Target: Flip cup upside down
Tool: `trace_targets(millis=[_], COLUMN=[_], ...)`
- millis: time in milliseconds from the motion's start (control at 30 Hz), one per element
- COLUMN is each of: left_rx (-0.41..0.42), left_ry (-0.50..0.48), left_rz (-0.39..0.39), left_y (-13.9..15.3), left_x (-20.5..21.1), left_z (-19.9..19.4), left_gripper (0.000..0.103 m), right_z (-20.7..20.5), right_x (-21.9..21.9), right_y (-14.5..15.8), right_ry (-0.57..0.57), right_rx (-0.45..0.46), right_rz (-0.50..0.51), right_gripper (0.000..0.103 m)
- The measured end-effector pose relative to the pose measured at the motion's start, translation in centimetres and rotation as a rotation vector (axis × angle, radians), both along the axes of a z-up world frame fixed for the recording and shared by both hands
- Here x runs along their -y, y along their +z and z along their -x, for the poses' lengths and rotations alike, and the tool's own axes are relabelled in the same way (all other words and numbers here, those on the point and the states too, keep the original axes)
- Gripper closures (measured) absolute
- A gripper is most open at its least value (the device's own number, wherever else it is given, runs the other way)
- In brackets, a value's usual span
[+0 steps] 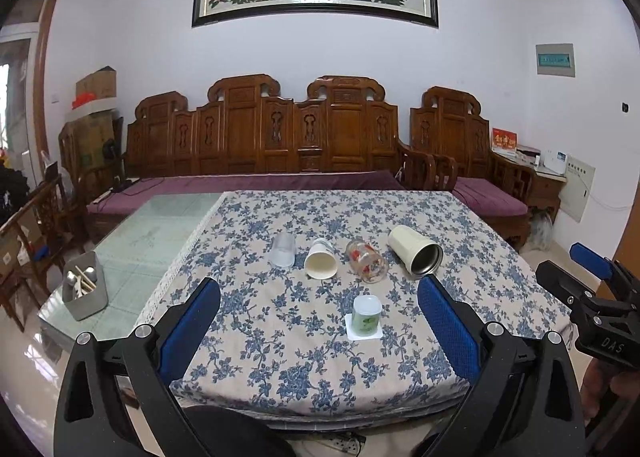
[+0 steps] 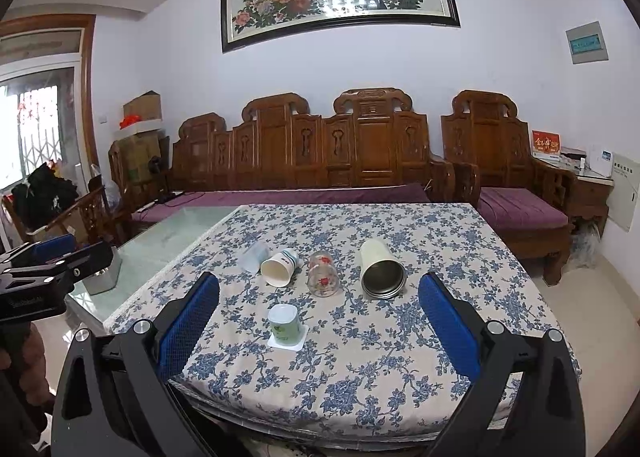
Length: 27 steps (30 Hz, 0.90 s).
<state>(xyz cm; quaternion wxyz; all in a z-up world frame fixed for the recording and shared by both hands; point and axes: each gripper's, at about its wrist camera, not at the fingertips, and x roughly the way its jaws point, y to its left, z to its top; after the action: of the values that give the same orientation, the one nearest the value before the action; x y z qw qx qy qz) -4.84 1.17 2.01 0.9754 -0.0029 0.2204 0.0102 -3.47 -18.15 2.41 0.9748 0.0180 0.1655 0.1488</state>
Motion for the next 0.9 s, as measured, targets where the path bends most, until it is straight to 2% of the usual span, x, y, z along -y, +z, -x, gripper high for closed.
trace_targets(millis=[900], left_rx=[0.000], left_ry=[0.000], left_rz=[0.000], left_y=[-0.08], left_x=[0.04], left_z=[-0.07], left_gripper=[0.008], right_z=[0.11], right_x=[-0.28], right_y=[-0.08], right_ry=[0.001], right_rx=[-0.003], right_rz=[0.001], right_gripper=[0.002])
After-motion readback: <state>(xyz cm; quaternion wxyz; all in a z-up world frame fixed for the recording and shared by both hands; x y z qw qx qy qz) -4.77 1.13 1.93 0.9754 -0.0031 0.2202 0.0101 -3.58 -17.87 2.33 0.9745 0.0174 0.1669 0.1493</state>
